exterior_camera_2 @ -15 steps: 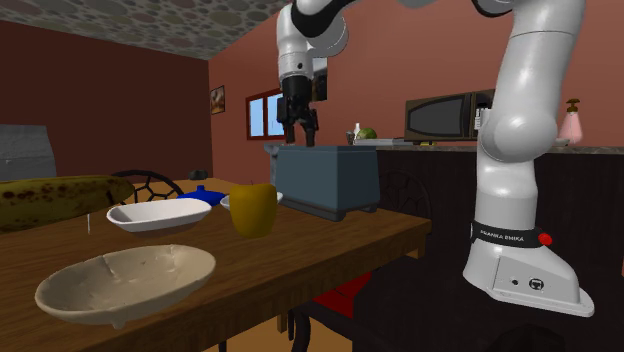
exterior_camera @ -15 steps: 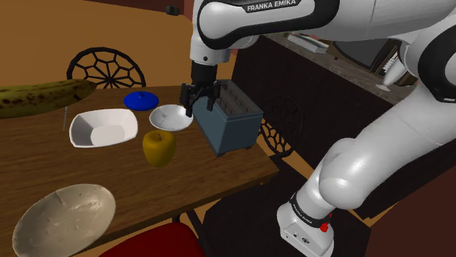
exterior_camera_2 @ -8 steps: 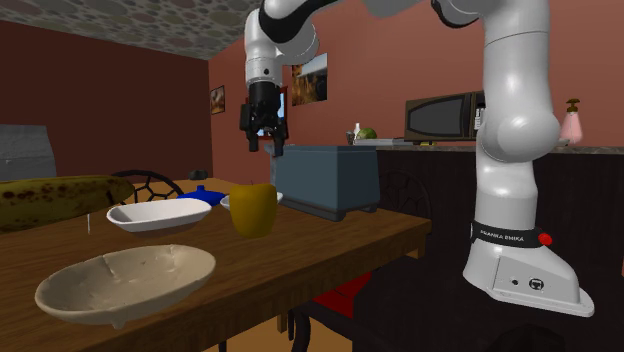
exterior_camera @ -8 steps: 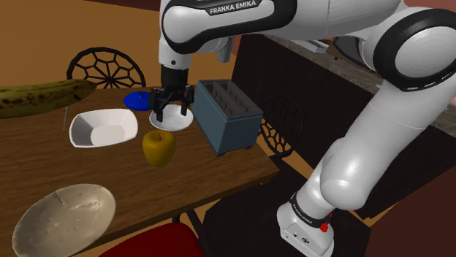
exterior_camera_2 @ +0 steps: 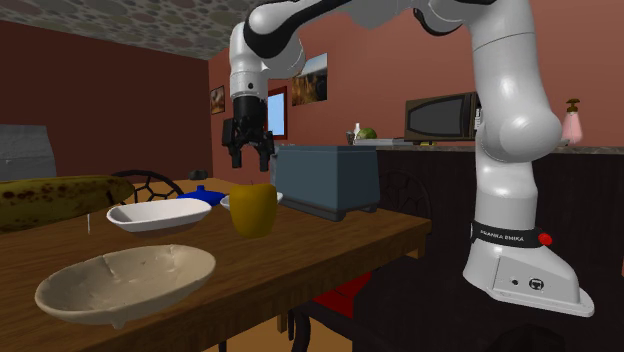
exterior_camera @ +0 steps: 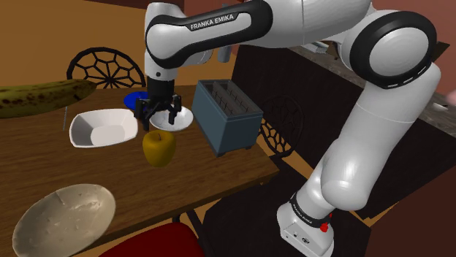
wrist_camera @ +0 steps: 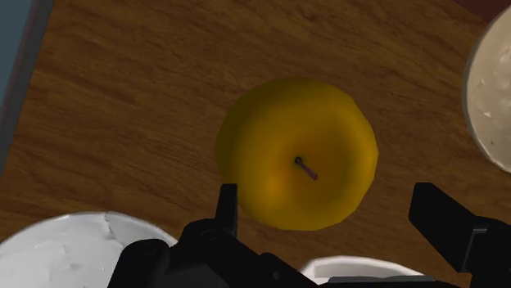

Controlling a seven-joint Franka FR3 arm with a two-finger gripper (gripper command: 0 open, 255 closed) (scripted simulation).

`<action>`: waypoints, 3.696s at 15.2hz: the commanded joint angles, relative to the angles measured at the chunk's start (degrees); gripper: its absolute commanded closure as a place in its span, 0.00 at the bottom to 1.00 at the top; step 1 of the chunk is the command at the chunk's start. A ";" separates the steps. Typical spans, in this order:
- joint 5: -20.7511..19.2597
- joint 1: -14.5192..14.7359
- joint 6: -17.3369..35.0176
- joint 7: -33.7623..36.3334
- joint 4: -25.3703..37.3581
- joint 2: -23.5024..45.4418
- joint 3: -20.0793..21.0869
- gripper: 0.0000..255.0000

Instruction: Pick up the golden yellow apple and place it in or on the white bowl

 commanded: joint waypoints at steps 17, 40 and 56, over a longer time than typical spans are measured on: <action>0.01 0.24 1.98 0.04 -1.30 0.63 0.15 1.00; 0.04 -0.16 -12.42 2.15 9.68 -3.02 0.03 1.00; -3.24 -6.26 -30.74 -6.24 41.25 12.36 -4.89 1.00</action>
